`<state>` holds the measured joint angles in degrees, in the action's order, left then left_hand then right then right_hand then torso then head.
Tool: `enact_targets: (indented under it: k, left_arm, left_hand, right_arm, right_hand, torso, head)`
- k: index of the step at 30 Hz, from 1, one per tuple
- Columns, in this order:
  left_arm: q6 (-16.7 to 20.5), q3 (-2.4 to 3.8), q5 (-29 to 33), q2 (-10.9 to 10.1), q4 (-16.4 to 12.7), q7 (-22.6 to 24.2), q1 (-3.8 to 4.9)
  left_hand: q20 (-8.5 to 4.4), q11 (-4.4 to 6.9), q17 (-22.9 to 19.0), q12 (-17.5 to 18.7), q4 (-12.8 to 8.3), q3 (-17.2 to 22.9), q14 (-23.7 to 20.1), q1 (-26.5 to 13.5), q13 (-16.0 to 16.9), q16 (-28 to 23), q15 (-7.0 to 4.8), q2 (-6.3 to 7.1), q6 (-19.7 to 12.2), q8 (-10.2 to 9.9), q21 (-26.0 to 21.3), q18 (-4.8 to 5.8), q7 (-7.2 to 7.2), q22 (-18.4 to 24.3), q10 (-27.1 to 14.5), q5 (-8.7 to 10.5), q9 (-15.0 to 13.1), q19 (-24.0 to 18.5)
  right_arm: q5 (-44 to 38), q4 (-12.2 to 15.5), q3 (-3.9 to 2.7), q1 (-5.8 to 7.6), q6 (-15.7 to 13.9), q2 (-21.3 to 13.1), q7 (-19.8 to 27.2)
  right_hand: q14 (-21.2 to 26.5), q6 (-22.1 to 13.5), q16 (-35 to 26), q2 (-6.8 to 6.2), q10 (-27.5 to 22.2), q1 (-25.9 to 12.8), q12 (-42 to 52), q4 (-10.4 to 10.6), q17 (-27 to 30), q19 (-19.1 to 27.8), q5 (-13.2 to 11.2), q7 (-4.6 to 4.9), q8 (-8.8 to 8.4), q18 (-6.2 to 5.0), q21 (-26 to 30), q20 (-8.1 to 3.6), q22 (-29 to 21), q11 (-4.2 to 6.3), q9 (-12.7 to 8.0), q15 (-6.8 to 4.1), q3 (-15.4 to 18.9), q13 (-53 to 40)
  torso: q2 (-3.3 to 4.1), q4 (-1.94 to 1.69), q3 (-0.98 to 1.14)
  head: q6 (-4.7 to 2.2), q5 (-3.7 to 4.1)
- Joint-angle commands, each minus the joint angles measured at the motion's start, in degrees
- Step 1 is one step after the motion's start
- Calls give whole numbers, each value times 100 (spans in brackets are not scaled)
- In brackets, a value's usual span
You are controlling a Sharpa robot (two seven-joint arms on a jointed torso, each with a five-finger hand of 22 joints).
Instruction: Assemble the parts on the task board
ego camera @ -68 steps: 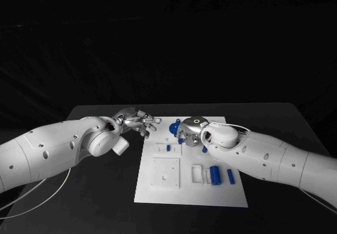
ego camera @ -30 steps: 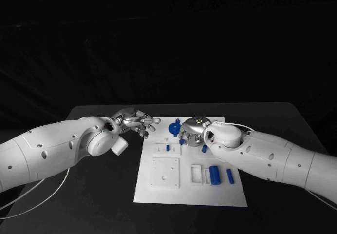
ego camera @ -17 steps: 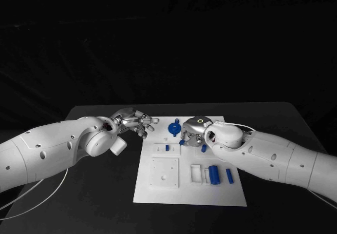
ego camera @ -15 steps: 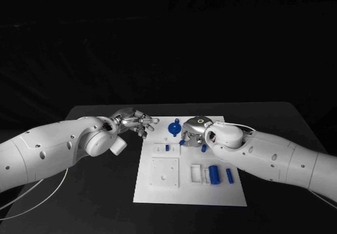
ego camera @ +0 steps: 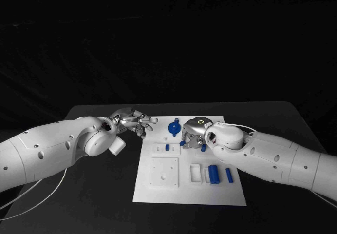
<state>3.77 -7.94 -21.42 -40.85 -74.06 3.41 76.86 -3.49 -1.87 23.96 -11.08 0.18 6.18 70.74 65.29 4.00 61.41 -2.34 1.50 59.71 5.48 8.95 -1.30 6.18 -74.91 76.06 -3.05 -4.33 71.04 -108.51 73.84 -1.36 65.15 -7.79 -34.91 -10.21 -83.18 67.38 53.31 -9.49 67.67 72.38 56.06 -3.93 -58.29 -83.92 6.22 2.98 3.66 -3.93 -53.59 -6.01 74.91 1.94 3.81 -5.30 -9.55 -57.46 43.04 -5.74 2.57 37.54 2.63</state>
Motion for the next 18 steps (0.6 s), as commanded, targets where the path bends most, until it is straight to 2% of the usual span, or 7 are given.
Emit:
enact_targets:
  k: [1, 12, 18]
  left_arm:
    - [-28, 4, 7, 3, -2, 16, 6]
    - [10, 4, 7, 0, 3, 1, 6]
    - [15, 4, 7, -3, 0, -6, 6]
  left_hand:
    - [11, -8, 3, 23, -1, -41, 9, 26, -6, -23, 25, -13, -23, 19, -32, -97, -6, -97, -37, 16, 3, 25]
    - [10, -9, 5, 26, -11, -57, 11, 38, -6, -23, 25, -28, -27, 15, -34, -97, -4, -96, -41, 15, 4, 28]
    - [11, -9, 4, 27, -21, -60, 12, 50, -6, -24, 25, -40, -28, 15, -38, -98, -4, -95, -43, 15, 4, 29]
  right_arm:
    - [-44, 22, 22, -33, 152, -12, -29]
    - [-9, 9, 22, -33, 197, 23, -19]
    - [-32, -67, 22, -33, 362, 49, -54]
  right_hand:
    - [-2, -79, 27, -54, -2, 0, -12, 16, -9, -177, 47, 26, -9, -48, 26, 35, 662, -36, -10, 44, 74, 13]
    - [1, -238, 17, -51, -22, 59, -38, 31, -10, -175, 118, 59, -8, -53, 26, 41, 663, -48, -13, 52, 149, 40]
    - [8, -277, 8, -39, -47, 112, -48, -103, -8, -164, 207, 71, -8, -60, 21, 59, 666, -55, -14, 61, 24, 50]
  torso:
    - [-1, -1, 3]
    - [3, -8, 3]
    - [3, -2, 3]
  head:
    - [1, 0]
    - [9, 1]
    - [13, 4]
